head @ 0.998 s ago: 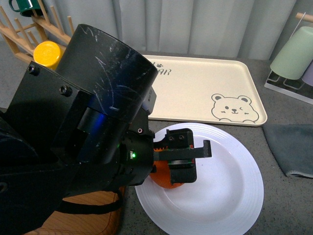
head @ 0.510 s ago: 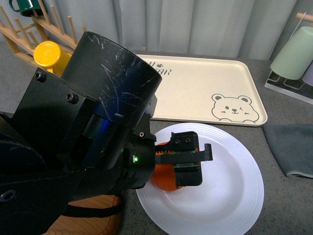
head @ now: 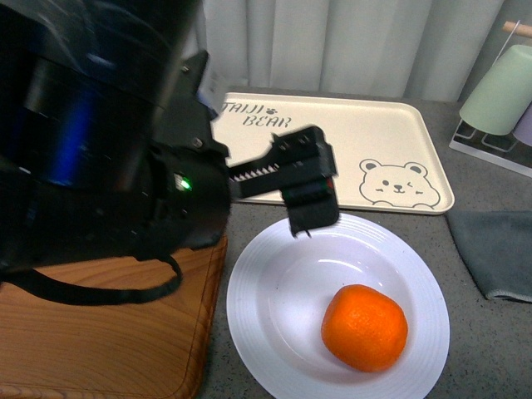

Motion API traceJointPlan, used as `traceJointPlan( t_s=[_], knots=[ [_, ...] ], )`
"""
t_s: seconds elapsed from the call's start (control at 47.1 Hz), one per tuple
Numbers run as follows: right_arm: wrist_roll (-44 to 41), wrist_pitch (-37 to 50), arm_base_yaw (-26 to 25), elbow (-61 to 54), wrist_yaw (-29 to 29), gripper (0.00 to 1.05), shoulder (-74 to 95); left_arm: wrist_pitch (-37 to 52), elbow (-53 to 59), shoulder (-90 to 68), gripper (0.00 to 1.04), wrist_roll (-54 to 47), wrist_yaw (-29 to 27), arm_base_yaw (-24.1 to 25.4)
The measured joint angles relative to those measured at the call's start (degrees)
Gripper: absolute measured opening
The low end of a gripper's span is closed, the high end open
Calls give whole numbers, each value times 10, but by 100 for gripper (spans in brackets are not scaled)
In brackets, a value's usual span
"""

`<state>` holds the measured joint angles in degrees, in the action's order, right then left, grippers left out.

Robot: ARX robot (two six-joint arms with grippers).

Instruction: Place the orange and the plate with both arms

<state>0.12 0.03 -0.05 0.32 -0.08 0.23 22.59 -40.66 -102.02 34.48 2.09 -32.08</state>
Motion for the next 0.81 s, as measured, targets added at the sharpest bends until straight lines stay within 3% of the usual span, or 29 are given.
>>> traceJointPlan(
  t_s=[0.085, 0.297, 0.403, 0.425, 0.488, 0.573, 0.658, 0.807],
  knots=[
    [0, 0, 0, 0, 0, 96, 0, -6, 12, 24, 98, -10, -12, 21],
    [0, 0, 0, 0, 0, 96, 0, -27, 77, 122, 98, -41, -41, 133],
    [0, 0, 0, 0, 0, 96, 0, -23, 89, 137, 98, -49, -56, 149],
    [0, 0, 0, 0, 0, 96, 0, 18, 100, 128, 95, -74, -79, 148],
    [0, 0, 0, 0, 0, 96, 0, 267, 174, 86, 81, -179, -162, 149],
    [0, 0, 0, 0, 1, 96, 0, 454, 247, 97, 65, -267, -164, 169],
    [0, 0, 0, 0, 0, 96, 0, 503, 269, 143, 52, -303, -151, 186],
    [0, 0, 0, 0, 0, 96, 0, 478, 316, 218, 27, -328, -125, 212]
  ],
)
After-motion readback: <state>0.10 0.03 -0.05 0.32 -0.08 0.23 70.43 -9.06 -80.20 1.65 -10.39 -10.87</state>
